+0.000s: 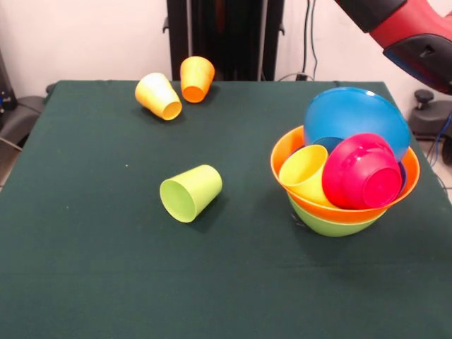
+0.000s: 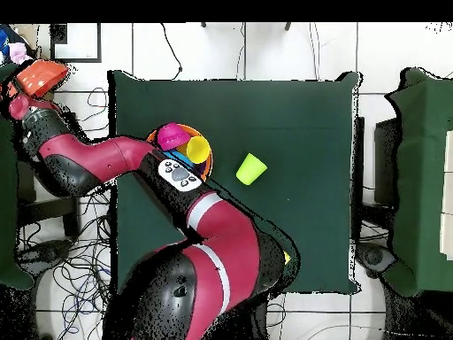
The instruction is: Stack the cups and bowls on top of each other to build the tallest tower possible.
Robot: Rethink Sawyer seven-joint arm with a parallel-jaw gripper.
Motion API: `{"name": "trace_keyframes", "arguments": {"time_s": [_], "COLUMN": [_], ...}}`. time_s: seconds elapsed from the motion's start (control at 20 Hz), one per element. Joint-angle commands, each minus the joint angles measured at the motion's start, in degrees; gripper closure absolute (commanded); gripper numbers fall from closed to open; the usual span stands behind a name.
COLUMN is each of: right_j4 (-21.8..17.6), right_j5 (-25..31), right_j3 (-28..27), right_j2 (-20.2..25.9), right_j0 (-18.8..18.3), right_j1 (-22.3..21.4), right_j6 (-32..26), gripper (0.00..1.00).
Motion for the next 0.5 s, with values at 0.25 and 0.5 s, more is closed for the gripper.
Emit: {"name": "trace_keyframes", "arguments": {"time_s": [0.25, 0.5], "right_j4": [0.81, 1.16], "right_j5": [23.20, 24.48], "right_j3": [0.94, 1.57], "right_j2": [1.25, 0.76], "right_j0": [-0.81, -0.94], "right_j1": [-3.06, -4.39], "right_j6": [-0.12, 0.98], "gripper": [1.00, 1.00]}}
